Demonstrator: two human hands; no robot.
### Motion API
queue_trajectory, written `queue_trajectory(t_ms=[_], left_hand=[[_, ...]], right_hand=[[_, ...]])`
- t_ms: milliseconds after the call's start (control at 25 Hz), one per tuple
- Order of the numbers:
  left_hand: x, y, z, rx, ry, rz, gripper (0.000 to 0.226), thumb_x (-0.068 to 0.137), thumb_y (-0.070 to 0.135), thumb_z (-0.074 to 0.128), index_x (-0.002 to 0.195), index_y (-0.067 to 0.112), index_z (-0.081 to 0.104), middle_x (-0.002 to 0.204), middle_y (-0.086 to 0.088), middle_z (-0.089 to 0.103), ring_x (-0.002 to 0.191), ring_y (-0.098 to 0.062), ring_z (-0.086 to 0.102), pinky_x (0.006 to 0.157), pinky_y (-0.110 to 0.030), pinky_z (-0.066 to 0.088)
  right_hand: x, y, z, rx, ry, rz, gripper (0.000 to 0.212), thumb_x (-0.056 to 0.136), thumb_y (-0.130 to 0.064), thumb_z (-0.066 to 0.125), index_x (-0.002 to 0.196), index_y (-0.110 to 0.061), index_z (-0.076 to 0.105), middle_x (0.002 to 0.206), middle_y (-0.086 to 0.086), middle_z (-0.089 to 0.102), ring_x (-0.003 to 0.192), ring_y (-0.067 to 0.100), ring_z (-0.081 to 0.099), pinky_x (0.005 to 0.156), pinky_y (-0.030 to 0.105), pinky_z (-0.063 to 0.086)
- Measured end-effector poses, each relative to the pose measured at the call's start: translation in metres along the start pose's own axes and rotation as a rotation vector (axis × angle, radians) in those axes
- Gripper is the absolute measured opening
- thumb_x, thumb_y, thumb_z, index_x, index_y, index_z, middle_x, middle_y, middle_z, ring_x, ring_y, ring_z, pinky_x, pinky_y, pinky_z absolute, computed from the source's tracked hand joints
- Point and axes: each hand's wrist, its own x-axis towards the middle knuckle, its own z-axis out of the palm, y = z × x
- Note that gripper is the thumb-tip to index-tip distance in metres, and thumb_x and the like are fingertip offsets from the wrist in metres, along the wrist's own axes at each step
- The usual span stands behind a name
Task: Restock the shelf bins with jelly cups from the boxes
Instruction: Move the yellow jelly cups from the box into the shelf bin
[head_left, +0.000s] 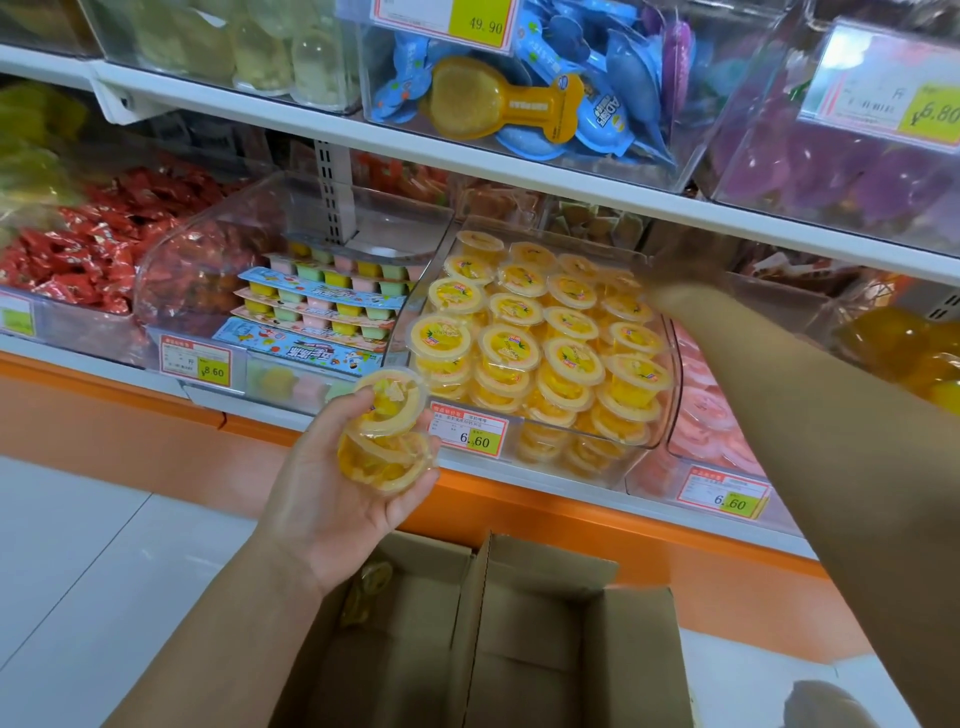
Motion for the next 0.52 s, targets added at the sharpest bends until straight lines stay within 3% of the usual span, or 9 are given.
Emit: queue_trajectory(t_ms=[120,200,280,360,440,520], left_hand=[[0.000,0.000,0.003,0.023,0.034,0.005,0.048,0.084,0.041,0.066,0.128,0.022,0.065,0.117,-0.005,0.069,0.104,-0.023,0.065,0.060,-0.030,0.059],[0.000,0.000,0.005,0.029,0.052,0.011,0.046,0.085,0.040,0.066,0.126,0.022,0.065,0.114,-0.004,0.070,0.098,-0.020,0.066,0.058,-0.031,0.058],[-0.001,0.001,0.010,0.024,0.062,0.012,0.038,0.083,0.039,0.067,0.117,0.023,0.067,0.105,-0.004,0.071,0.090,-0.018,0.067,0.057,-0.031,0.058],[-0.001,0.004,0.013,0.012,0.042,0.010,0.037,0.079,0.040,0.069,0.112,0.023,0.068,0.100,-0.003,0.071,0.087,-0.017,0.068,0.058,-0.031,0.059],[-0.001,0.007,0.015,0.015,0.033,0.022,0.037,0.077,0.041,0.069,0.109,0.024,0.069,0.098,-0.003,0.072,0.086,-0.017,0.068,0.059,-0.030,0.059],[0.000,0.008,0.017,0.030,0.019,0.043,0.038,0.077,0.043,0.069,0.110,0.025,0.069,0.099,-0.002,0.072,0.084,-0.016,0.069,0.060,-0.030,0.059]], right_hand=[[-0.003,-0.009,-0.003,0.056,-0.086,0.121,0.030,0.096,-0.026,0.048,0.114,-0.009,0.065,0.116,0.018,0.064,0.108,0.036,0.059,0.084,0.034,0.046],[-0.016,-0.027,-0.010,0.064,-0.067,0.000,0.028,0.095,-0.030,0.050,0.109,-0.013,0.068,0.106,0.014,0.068,0.100,0.033,0.062,0.082,0.035,0.047],[-0.043,-0.056,-0.020,0.155,-0.122,-0.188,0.023,0.094,-0.034,0.056,0.099,-0.018,0.072,0.088,0.000,0.068,0.085,0.017,0.062,0.077,0.030,0.047],[-0.075,-0.095,-0.034,0.351,-0.375,-0.310,0.019,0.092,-0.040,0.059,0.088,-0.026,0.072,0.081,-0.014,0.067,0.073,0.004,0.060,0.067,0.021,0.048],[-0.098,-0.126,-0.040,0.512,-0.699,-0.299,0.015,0.089,-0.041,0.061,0.083,-0.032,0.071,0.082,-0.012,0.070,0.066,0.005,0.065,0.058,0.020,0.051],[-0.109,-0.142,-0.031,0.618,-0.852,-0.241,0.008,0.088,-0.029,0.067,0.088,-0.024,0.073,0.080,-0.007,0.070,0.061,0.008,0.064,0.056,0.021,0.053]])
